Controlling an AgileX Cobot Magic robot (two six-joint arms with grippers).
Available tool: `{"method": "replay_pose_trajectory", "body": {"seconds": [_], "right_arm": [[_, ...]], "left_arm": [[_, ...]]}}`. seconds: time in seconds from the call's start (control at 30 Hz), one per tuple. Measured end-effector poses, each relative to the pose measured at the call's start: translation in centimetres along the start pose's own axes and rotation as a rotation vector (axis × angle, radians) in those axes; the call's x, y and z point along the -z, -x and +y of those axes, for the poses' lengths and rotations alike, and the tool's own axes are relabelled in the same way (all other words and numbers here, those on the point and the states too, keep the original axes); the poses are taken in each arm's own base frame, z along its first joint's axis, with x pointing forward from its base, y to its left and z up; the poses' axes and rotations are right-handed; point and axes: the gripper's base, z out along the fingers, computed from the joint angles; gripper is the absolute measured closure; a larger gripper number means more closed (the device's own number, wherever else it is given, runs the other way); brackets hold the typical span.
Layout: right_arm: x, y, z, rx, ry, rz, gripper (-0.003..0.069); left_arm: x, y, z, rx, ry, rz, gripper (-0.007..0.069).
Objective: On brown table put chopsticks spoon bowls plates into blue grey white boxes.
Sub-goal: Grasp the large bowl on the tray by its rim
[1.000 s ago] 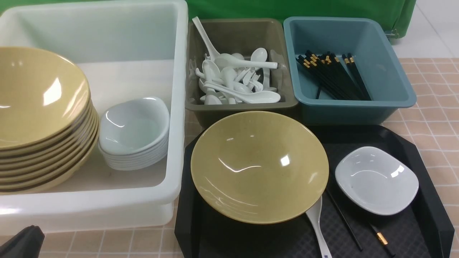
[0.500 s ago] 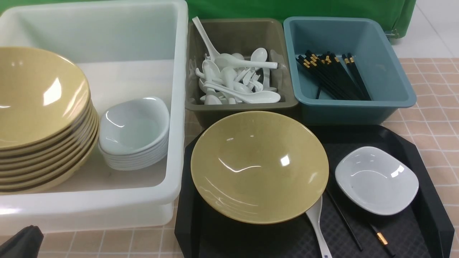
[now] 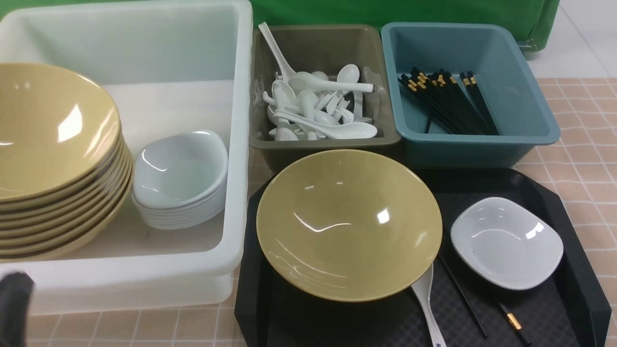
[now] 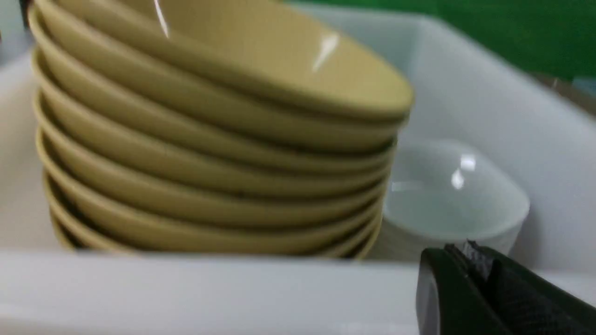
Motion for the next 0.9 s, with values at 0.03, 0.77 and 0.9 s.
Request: {"method": "replay_pose_trajectory", "body": {"seconds": [0.03,0.77,0.9], "right_arm": [[0.0,0.3,0.0,0.000,0.001,-0.028,0.0423],[4.6,11.6,-0.3,-0.160,0.078,-0.839,0.0504],[4.5,15.7,-0.8,-0.024,-0.001,-0.685,0.0616]], "left_arm": [[0.0,0.3,0.0,-0.003,-0.002,-0.031,0.0623],[4.2,14.5,-1.0,0.179,-0.107,-0.784,0.0623],[2.0,18.7,-1.6,0.070,-0.059,-0.480,0.0623]]}}
